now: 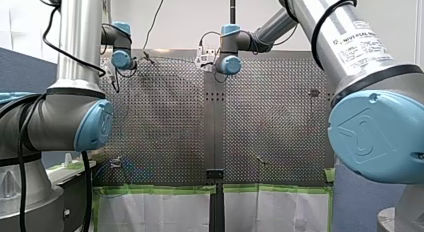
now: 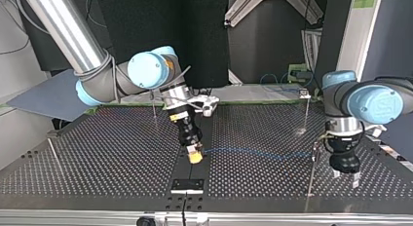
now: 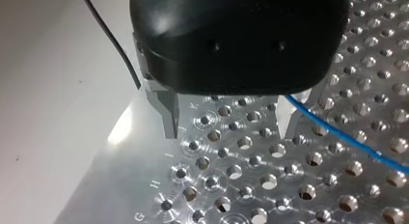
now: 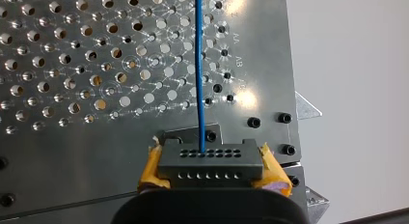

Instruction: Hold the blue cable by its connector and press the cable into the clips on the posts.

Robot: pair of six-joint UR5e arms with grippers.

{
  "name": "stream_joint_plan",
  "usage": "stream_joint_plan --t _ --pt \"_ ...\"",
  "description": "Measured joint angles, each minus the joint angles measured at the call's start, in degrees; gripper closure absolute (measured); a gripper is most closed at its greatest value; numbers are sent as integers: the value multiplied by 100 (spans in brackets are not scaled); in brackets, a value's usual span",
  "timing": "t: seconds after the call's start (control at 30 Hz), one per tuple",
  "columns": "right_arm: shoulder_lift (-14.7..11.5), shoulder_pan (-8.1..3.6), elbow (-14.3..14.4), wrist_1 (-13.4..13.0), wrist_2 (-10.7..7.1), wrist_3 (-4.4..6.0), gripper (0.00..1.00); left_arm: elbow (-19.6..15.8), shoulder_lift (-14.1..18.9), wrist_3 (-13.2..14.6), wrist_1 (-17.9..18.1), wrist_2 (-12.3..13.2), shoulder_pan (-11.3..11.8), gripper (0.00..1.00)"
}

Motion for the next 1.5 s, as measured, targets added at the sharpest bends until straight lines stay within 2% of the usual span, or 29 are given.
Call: stream_joint_plan --t 0.13,0.4,0.6,0.87,1.27,1.5 --pt "0 -1 1 -5 0 -4 100 -3 34 -9 -208 -28 -28 0" --pt "2 -7 0 -5 0 -15 100 -125 138 6 -650 218 -16 0" --pt "2 -9 -1 -7 -7 -43 100 -417 423 -215 -936 494 17 0" --pt "0 -28 -4 -7 -33 -51 100 -859 871 -493 -1168 684 -56 0" --pt "0 -34 -11 -3 -68 -52 100 -1038 1522 -387 -1778 784 -191 0" --pt "0 -41 -12 3 -91 -52 100 -1058 1950 -87 -2210 759 -309 0"
